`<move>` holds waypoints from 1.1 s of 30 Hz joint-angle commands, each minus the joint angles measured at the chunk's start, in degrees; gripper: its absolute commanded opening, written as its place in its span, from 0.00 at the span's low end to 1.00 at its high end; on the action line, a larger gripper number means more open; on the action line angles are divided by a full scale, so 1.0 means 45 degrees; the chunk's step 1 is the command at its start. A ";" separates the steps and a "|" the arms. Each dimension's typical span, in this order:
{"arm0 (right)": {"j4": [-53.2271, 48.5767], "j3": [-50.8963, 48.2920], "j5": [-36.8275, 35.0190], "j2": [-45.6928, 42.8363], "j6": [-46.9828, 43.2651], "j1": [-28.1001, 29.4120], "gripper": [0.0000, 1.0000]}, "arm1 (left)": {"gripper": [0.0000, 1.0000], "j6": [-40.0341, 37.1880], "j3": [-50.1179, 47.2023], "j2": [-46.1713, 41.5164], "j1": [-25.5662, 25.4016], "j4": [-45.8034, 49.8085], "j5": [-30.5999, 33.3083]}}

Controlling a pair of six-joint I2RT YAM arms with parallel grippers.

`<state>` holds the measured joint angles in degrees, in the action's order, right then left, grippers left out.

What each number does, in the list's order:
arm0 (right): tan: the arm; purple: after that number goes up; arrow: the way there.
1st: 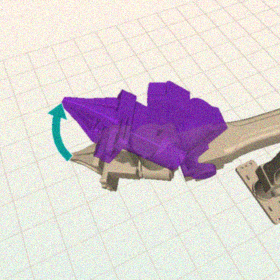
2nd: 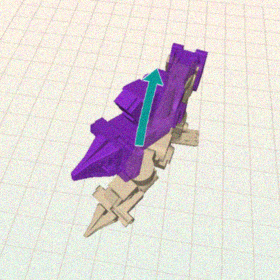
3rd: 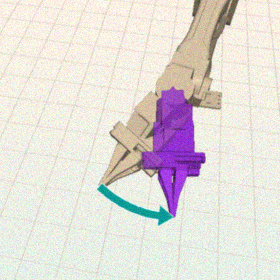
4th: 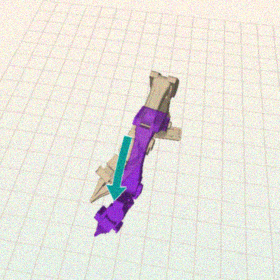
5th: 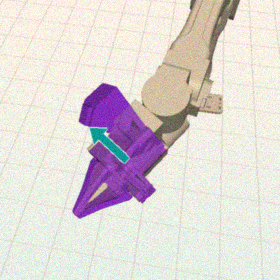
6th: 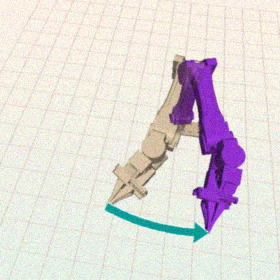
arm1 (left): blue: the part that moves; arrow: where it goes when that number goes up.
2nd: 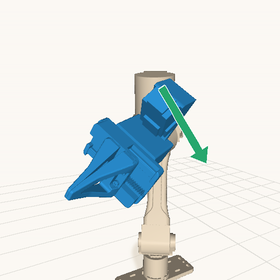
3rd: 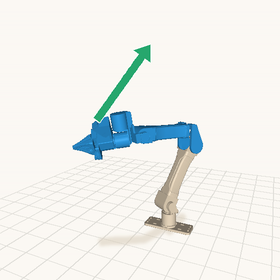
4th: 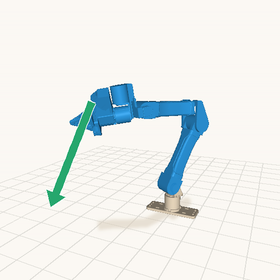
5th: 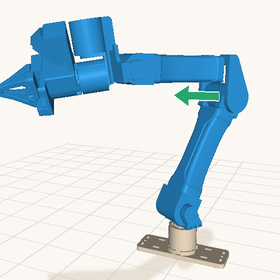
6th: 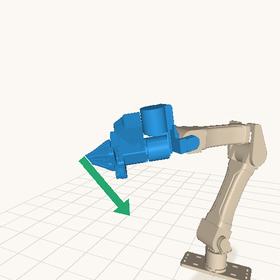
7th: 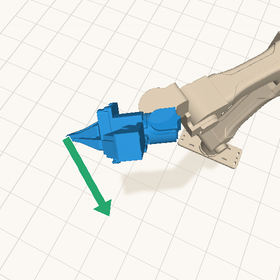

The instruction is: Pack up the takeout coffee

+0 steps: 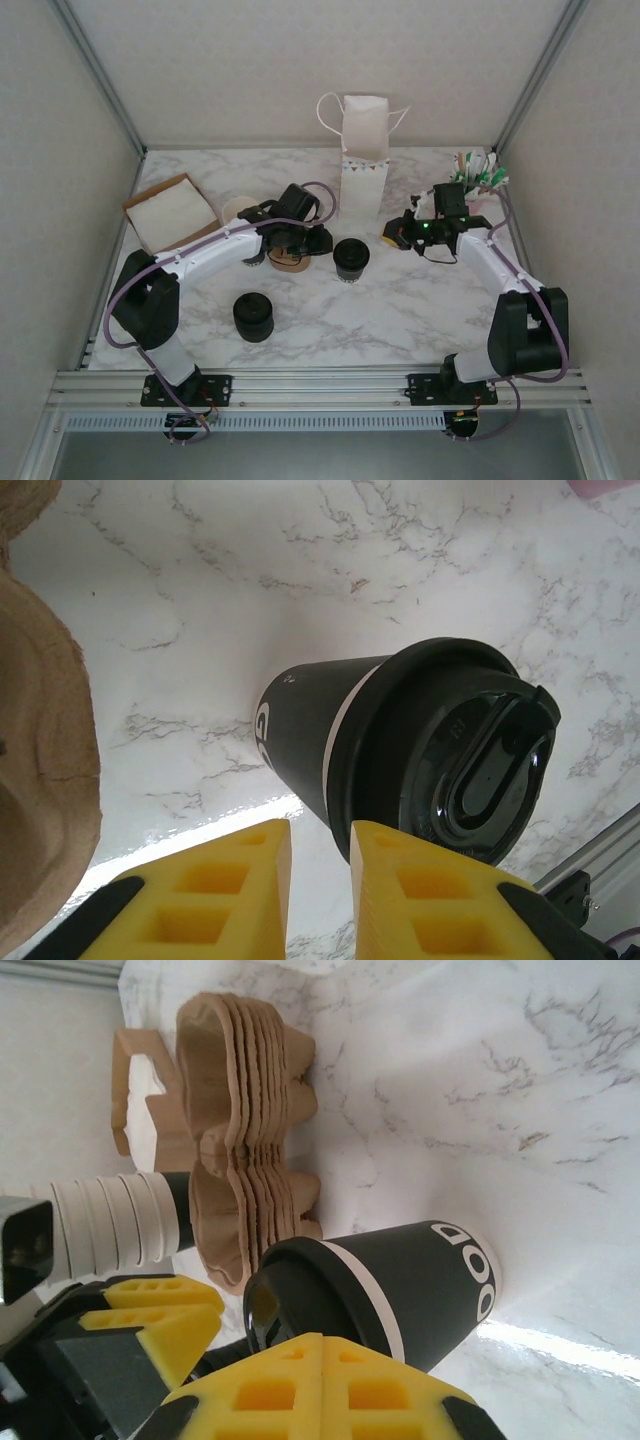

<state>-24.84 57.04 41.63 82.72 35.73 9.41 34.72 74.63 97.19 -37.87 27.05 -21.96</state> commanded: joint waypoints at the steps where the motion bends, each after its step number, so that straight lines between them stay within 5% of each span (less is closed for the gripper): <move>1: -0.0041 0.0372 0.0230 0.0454 -0.0205 0.0390 0.00 | 0.21 0.0058 -0.0271 -0.0234 0.0095 -0.0381 -0.0201; 33: 0.0354 -0.0906 -0.0655 0.1126 0.0142 0.1508 0.00 | 0.20 -0.0137 0.0019 0.1249 -0.0071 -0.0632 -0.0257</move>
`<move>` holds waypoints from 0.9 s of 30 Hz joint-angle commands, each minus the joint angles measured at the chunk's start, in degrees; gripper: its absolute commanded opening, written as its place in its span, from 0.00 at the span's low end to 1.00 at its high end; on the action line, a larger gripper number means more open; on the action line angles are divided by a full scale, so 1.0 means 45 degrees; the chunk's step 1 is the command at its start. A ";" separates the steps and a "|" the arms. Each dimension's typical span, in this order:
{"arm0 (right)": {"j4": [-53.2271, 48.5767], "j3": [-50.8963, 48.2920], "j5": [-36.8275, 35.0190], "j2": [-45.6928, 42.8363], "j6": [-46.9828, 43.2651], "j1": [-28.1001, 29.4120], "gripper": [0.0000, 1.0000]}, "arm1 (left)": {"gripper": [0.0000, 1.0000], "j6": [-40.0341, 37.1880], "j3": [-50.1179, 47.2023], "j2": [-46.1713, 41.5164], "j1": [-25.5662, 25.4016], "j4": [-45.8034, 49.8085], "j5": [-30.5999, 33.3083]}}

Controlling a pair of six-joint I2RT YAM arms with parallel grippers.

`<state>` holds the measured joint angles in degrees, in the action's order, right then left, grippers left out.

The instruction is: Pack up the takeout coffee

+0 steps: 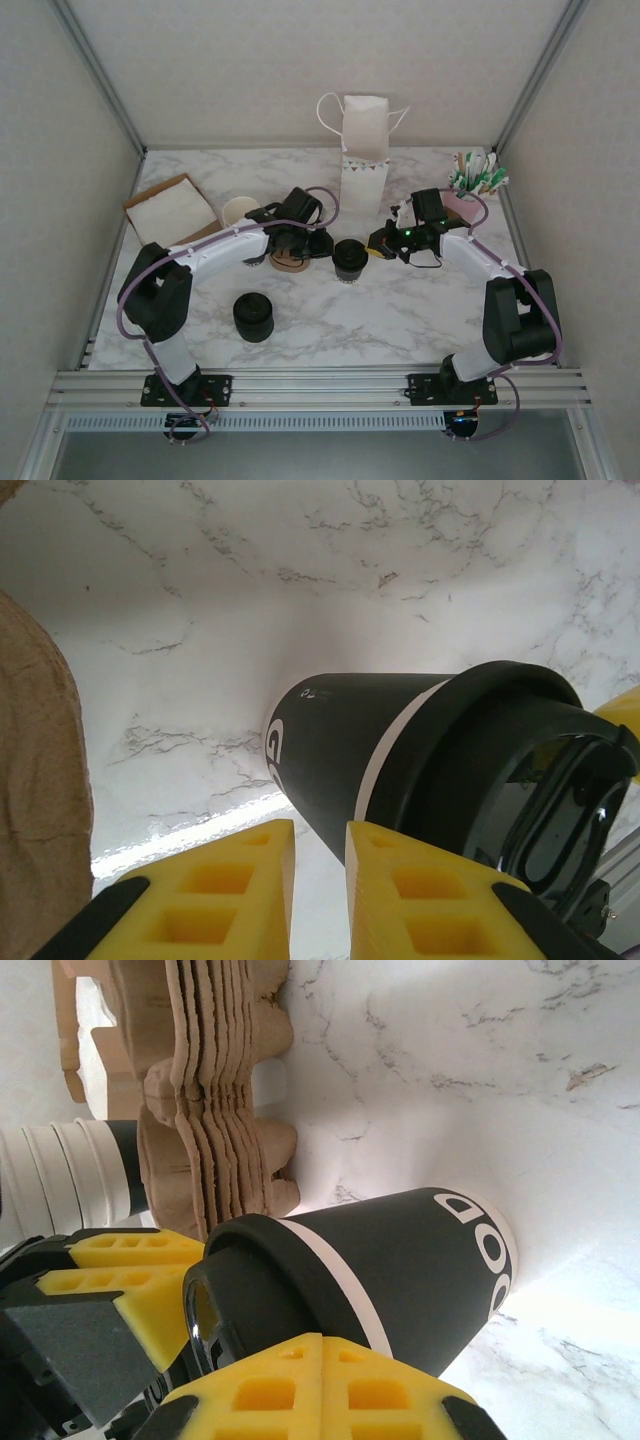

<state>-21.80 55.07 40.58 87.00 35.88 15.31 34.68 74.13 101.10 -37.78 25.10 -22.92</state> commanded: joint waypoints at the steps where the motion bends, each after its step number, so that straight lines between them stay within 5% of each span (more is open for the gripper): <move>1: -0.0298 -0.0513 -0.0444 0.0188 0.0113 0.0209 0.00 | 0.20 -0.0128 0.0112 0.0402 -0.0100 -0.0215 -0.0025; 27: -0.1873 0.0708 -0.1244 -0.1561 -0.0106 0.0375 0.02 | 0.20 -0.0186 0.0752 -0.0094 -0.0173 0.0359 0.0492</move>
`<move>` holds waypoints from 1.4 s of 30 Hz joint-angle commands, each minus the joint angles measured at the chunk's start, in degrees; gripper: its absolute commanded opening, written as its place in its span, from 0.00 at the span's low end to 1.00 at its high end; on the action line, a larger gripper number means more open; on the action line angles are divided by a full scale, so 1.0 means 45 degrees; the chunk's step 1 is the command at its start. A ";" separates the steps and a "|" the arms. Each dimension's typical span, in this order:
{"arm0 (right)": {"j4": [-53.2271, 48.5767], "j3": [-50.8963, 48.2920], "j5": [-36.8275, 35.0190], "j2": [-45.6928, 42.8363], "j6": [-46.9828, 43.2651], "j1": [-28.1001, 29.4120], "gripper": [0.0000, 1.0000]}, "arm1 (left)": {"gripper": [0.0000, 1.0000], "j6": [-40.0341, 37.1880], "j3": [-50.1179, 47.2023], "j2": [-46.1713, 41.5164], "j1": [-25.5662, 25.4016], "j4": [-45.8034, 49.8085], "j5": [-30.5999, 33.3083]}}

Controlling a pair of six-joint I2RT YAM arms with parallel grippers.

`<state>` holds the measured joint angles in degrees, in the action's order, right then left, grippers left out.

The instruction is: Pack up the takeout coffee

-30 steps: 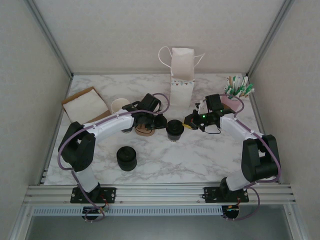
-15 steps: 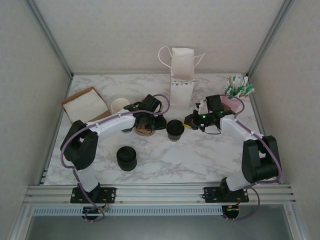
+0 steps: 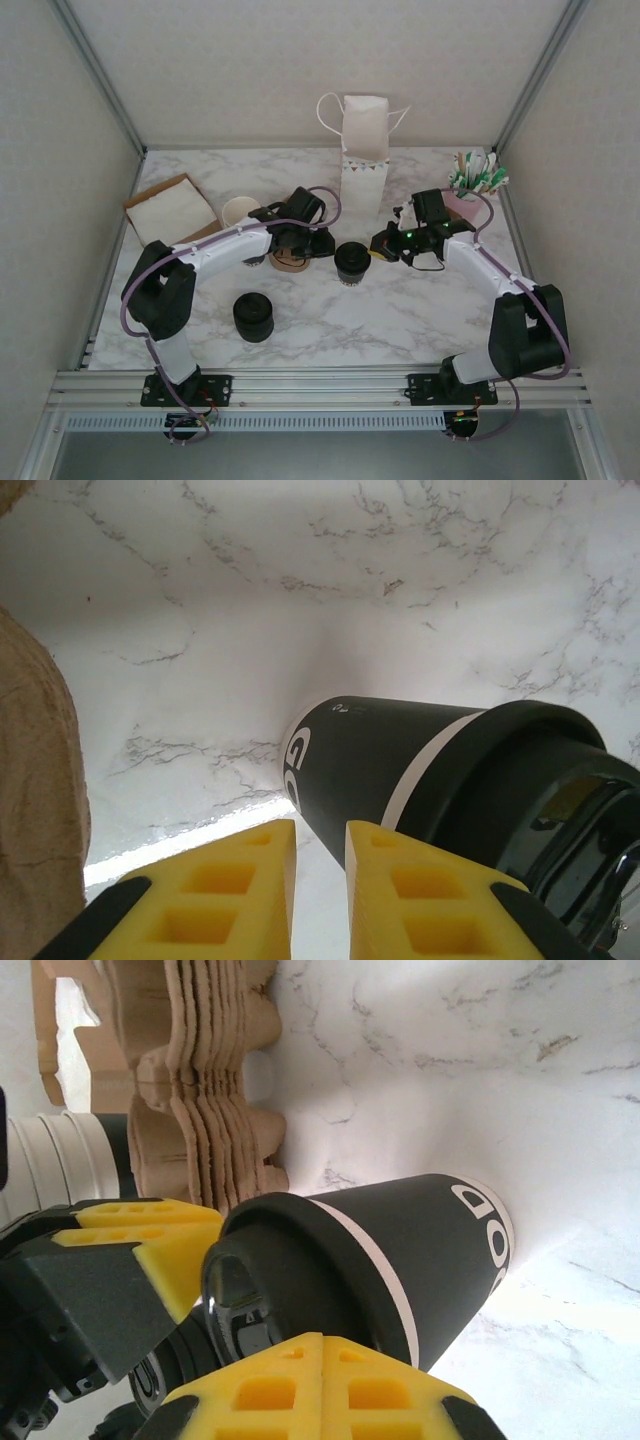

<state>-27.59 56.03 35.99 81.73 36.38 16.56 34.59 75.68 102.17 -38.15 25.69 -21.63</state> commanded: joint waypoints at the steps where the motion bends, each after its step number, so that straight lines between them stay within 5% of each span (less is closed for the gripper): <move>1: -0.0690 0.0558 -0.0296 -0.0438 -0.0252 0.0105 0.03 | 0.20 -0.0150 0.0424 -0.0348 -0.0094 0.0240 0.0211; 23: -0.2071 0.3071 -0.1873 0.0980 -0.1088 0.2300 0.05 | 0.24 -0.0087 -0.0116 -0.0522 -0.0155 -0.0182 -0.0211; 42: -0.2172 0.2579 -0.2820 0.2007 -0.1025 0.2961 0.03 | 0.26 -0.0030 -0.0543 -0.0885 -0.0116 -0.0490 -0.0453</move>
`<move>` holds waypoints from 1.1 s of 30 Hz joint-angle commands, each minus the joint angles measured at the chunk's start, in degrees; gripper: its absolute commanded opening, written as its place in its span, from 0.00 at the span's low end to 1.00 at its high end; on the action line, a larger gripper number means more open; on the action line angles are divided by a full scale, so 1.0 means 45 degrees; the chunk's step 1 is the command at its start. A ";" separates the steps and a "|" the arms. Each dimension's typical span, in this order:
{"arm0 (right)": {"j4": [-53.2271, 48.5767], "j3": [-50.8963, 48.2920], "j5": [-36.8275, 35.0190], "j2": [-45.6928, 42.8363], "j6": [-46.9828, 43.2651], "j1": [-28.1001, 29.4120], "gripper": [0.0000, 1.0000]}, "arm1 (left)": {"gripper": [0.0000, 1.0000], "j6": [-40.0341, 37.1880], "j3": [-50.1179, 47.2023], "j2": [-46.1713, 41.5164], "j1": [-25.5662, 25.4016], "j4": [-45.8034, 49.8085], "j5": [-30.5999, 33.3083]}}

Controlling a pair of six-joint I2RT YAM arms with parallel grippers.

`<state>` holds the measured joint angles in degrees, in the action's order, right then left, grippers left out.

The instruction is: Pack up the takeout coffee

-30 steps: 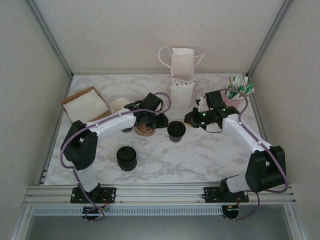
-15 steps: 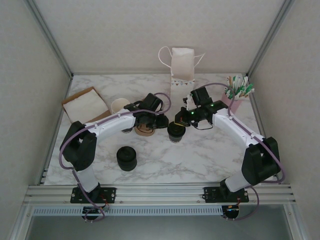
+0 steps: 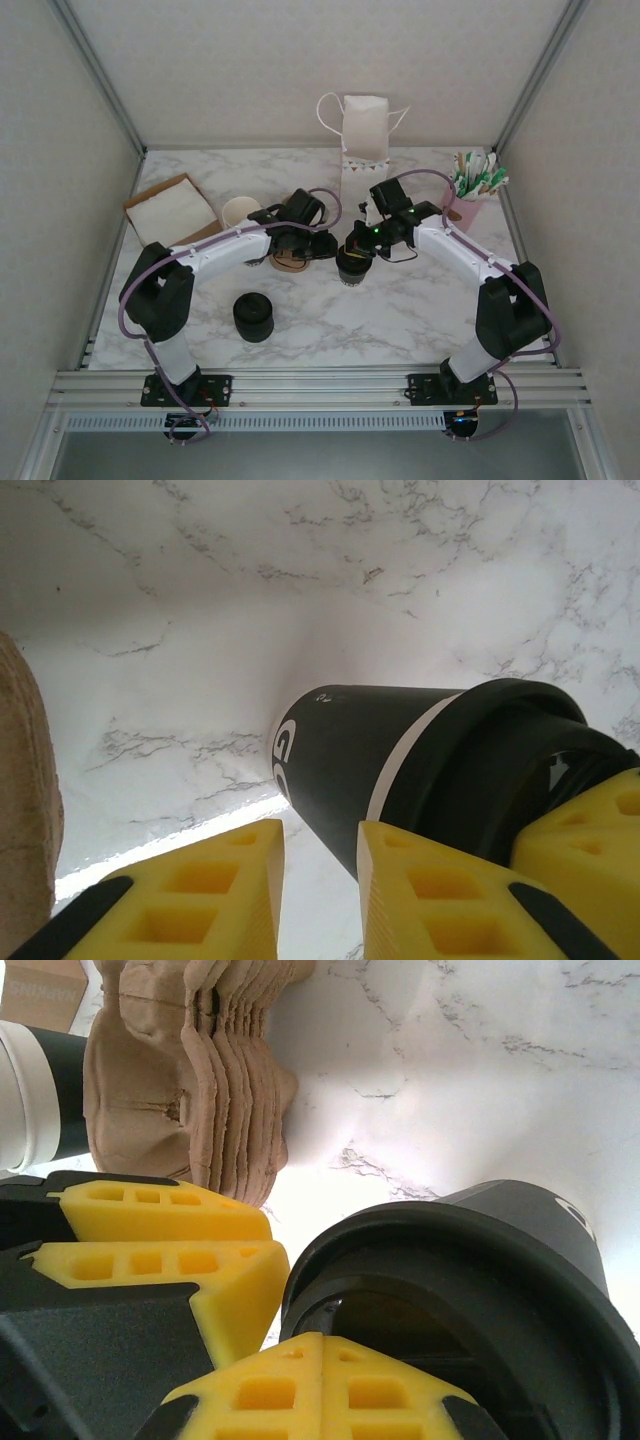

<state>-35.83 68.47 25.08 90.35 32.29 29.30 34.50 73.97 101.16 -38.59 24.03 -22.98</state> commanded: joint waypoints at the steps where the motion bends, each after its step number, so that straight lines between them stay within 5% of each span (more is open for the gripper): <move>1: -0.0338 -0.0229 -0.0395 0.0109 -0.0105 0.0146 0.03 | 0.26 0.0004 -0.0164 -0.0693 -0.0019 -0.0115 -0.0156; 33: -0.0221 -0.0260 -0.0105 -0.0265 0.0054 0.0171 0.05 | 0.30 -0.0050 -0.0248 0.0068 -0.0116 -0.0016 -0.0147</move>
<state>-35.38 68.14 25.10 90.21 32.36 29.52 34.50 73.34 100.25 -38.59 22.92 -24.45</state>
